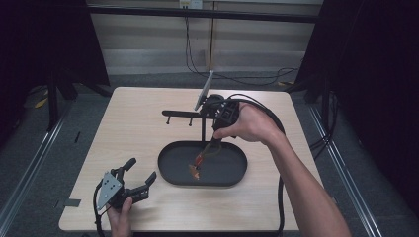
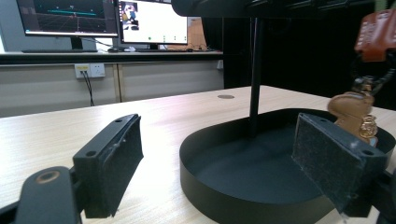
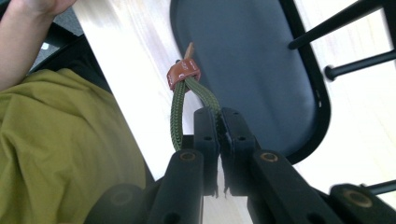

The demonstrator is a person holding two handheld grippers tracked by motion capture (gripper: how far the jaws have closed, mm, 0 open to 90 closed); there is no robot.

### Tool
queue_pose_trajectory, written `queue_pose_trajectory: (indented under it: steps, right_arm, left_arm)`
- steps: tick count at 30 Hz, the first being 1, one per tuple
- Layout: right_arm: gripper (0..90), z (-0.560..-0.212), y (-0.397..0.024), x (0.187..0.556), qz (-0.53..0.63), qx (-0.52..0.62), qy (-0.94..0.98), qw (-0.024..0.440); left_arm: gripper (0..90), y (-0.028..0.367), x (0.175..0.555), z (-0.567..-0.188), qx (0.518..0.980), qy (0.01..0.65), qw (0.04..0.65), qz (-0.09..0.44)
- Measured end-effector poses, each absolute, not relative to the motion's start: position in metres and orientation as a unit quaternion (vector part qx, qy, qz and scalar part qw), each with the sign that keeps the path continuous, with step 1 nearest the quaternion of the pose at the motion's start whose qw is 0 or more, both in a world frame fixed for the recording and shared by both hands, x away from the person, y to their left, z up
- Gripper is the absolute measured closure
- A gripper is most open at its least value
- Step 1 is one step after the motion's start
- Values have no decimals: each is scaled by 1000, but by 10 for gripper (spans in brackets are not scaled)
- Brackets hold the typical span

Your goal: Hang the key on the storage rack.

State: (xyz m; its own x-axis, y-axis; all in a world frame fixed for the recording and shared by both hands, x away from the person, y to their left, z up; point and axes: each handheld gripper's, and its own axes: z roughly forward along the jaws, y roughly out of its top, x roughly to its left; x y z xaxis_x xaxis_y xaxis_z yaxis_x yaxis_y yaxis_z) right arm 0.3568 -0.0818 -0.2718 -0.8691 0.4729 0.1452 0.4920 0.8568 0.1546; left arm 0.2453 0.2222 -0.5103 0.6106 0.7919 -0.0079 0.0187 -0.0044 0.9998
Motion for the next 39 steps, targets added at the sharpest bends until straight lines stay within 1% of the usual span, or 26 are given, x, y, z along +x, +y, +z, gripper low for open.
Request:
queue_pose_trajectory:
  steps: [11,28,39]
  right_arm:
    - [858,-270,-83,378,-92,-271,-956,59]
    - [857,-272,-83,409,-85,-299,-950,36]
    - [856,-277,-86,421,-92,-311,-945,25]
  left_arm:
    - [157,222,245,-510,638,319,629,308]
    - [157,222,245,-510,638,317,632,306]
    - [157,222,246,-510,639,314,632,306]
